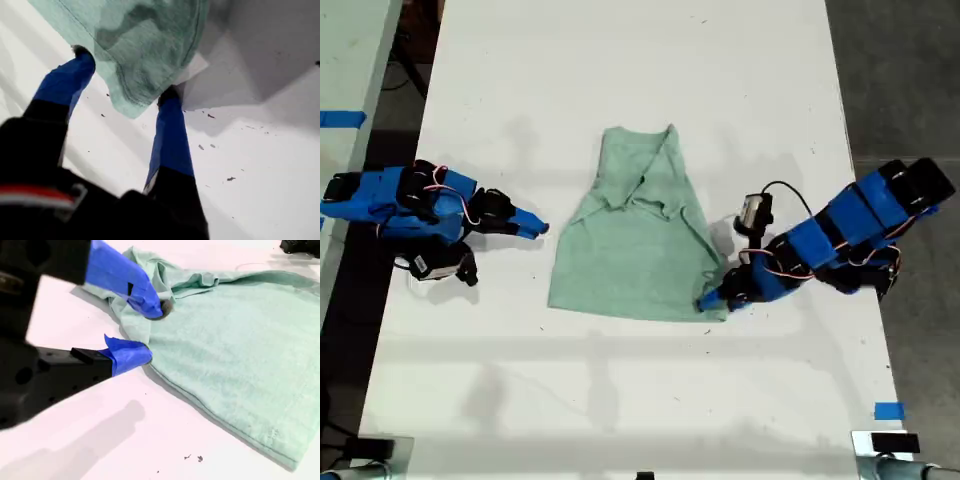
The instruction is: Fold t shirt
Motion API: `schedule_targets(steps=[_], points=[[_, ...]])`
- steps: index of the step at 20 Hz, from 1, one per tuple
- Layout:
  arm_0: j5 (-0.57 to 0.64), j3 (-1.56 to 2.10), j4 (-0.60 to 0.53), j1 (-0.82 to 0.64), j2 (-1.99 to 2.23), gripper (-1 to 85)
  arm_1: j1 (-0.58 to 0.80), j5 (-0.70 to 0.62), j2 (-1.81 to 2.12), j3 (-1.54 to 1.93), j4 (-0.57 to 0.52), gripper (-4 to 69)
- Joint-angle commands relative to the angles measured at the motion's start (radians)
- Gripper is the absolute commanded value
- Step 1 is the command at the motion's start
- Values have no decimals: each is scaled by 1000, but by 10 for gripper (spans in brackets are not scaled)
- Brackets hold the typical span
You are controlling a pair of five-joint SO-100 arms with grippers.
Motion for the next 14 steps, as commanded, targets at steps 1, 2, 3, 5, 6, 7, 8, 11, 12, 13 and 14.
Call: schedule_targets(steps=[1, 2, 3, 5, 6, 7, 8, 11, 12, 13, 14], points=[[5, 17, -17, 9, 5, 111, 25, -18, 2, -6, 9, 180], [5, 17, -17, 9, 5, 112, 29, -21, 2, -15, 21, 93], [5, 17, -17, 9, 5, 112, 34, -28, 2, -23, 31, 18], [5, 17, -17, 9, 5, 112, 41, -44, 2, -25, 34, 18], [5, 17, -17, 9, 5, 112, 44, -49, 2, -25, 34, 18], [5, 17, -17, 9, 5, 112, 44, -54, 2, -25, 34, 18], [5, 17, -17, 9, 5, 112, 46, -58, 2, -26, 34, 18], [5, 17, -17, 9, 5, 112, 48, -71, -3, -107, 129, 18], [5, 17, -17, 9, 5, 112, 46, -80, -14, -181, 207, 17], [5, 17, -17, 9, 5, 112, 46, -92, -48, -279, 305, 17], [5, 17, -17, 9, 5, 112, 46, -115, -91, -382, 385, 17]])
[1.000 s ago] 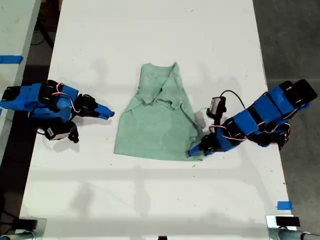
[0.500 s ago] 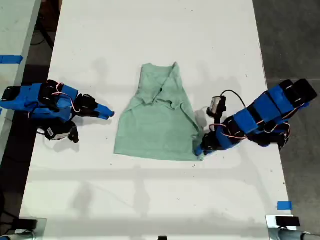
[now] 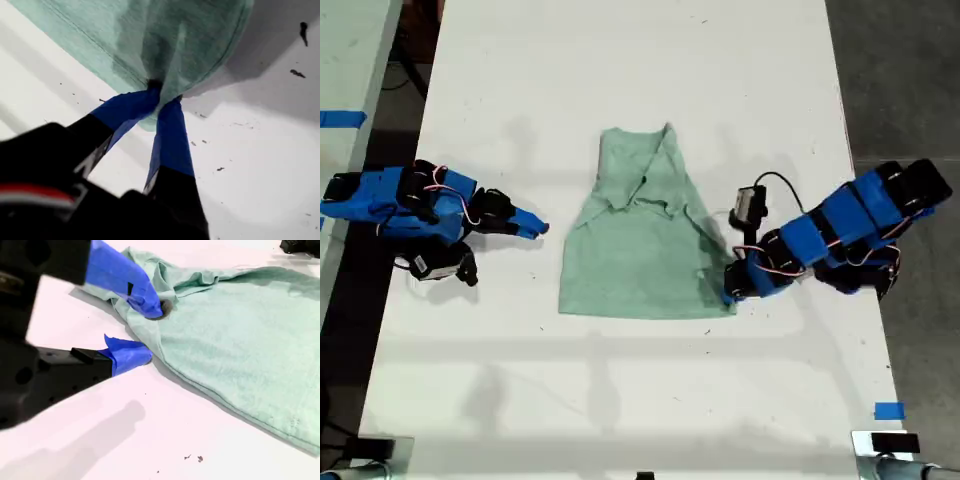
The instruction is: Fold t shirt
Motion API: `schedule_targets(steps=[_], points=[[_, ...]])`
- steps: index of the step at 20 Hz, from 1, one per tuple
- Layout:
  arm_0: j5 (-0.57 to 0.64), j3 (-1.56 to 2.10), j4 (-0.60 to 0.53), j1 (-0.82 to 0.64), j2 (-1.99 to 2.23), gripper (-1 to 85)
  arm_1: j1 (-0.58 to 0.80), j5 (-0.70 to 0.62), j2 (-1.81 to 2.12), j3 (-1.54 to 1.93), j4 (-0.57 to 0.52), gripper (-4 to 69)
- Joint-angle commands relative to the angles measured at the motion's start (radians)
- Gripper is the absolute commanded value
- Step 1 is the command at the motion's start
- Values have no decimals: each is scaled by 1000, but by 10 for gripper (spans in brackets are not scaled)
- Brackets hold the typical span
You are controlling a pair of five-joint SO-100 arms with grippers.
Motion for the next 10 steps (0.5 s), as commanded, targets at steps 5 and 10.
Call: schedule_targets(steps=[5, 10], points=[[5, 17, -17, 9, 5, 112, 32, -187, -351, -773, 453, 17], [5, 17, -17, 9, 5, 112, 80, -368, -578, -1100, 442, 17]])
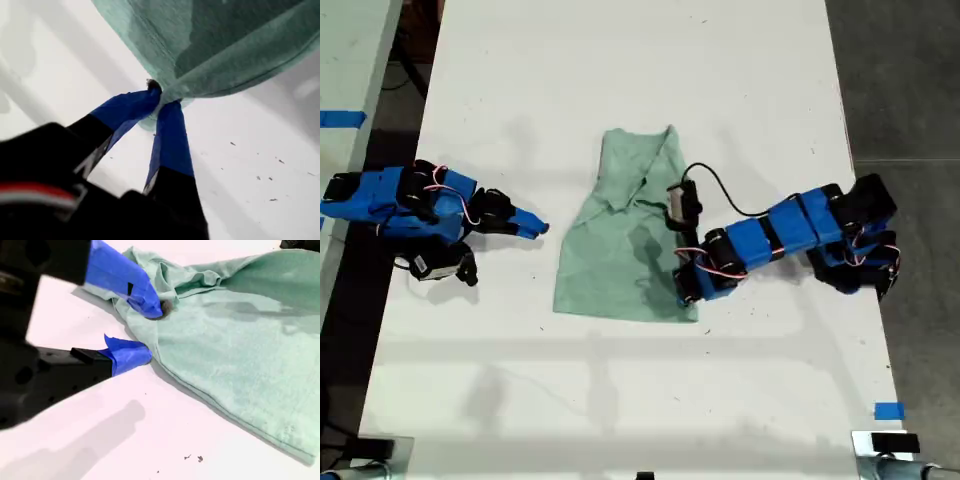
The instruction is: Fold t shirt
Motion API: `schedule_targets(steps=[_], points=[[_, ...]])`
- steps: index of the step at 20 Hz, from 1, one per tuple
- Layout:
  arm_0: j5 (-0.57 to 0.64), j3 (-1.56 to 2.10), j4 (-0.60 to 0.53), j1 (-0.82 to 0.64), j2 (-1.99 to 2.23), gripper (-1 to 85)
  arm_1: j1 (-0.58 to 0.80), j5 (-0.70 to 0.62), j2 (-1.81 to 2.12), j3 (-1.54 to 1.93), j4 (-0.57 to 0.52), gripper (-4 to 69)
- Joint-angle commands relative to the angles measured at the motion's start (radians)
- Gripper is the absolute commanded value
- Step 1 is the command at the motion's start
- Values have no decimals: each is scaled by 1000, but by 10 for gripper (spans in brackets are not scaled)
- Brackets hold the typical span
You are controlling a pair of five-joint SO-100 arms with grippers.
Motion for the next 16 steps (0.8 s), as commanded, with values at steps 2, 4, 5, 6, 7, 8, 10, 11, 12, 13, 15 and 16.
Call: schedule_targets(steps=[2, 4, 5, 6, 7, 8, 10, 11, 12, 13, 15, 16], points=[[5, 17, -17, 9, 5, 112, 38, -104, -66, -152, -77, 17], [5, 17, -17, 9, 5, 112, 51, -152, -103, -152, -161, 17], [5, 17, -17, 9, 5, 112, 57, -175, -126, -152, -204, 17], [5, 17, -17, 9, 5, 112, 63, -199, -153, -153, -247, 17], [5, 17, -17, 9, 5, 112, 71, -219, -184, -160, -285, 17], [5, 17, -17, 9, 5, 112, 75, -235, -215, -170, -314, 16], [5, 17, -17, 9, 5, 112, 78, -253, -288, -227, -330, 16], [5, 17, -17, 9, 5, 112, 80, -262, -322, -258, -331, 16], [5, 17, -17, 9, 5, 112, 81, -278, -347, -284, -334, 16], [5, 17, -17, 9, 5, 112, 81, -290, -354, -295, -334, 16], [5, 17, -17, 9, 5, 112, 72, -318, -350, -333, -301, 121], [5, 17, -17, 9, 5, 112, 66, -331, -353, -379, -261, 243]])
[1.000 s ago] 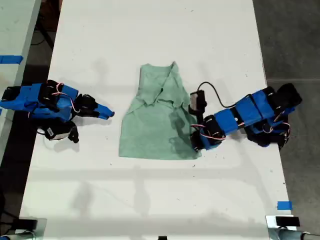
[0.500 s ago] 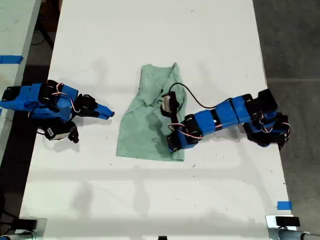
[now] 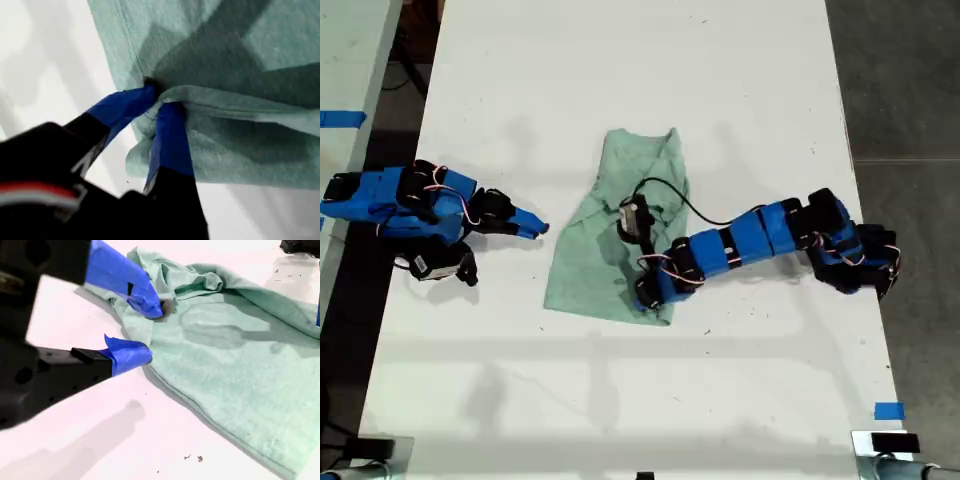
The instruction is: Fold t shirt
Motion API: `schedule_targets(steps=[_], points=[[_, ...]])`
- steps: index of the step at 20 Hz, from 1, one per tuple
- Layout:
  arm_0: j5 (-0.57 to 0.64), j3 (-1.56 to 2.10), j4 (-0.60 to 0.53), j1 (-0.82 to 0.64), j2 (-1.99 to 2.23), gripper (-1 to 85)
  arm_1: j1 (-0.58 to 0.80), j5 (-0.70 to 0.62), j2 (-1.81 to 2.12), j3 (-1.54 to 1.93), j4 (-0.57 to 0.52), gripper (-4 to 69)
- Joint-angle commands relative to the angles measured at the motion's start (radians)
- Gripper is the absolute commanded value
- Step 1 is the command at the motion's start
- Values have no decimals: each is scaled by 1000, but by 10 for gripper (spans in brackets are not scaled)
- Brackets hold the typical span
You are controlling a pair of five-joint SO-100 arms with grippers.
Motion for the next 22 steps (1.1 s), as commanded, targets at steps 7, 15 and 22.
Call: schedule_targets(steps=[7, 15, 22], points=[[5, 17, -17, 9, 5, 112, -8, 77, 316, -137, 428, 424], [5, 17, -17, 9, 5, 112, 78, 256, 1526, 1278, 112, 302], [5, 17, -17, 9, 5, 112, 49, 170, 1733, 1815, -169, 255]])
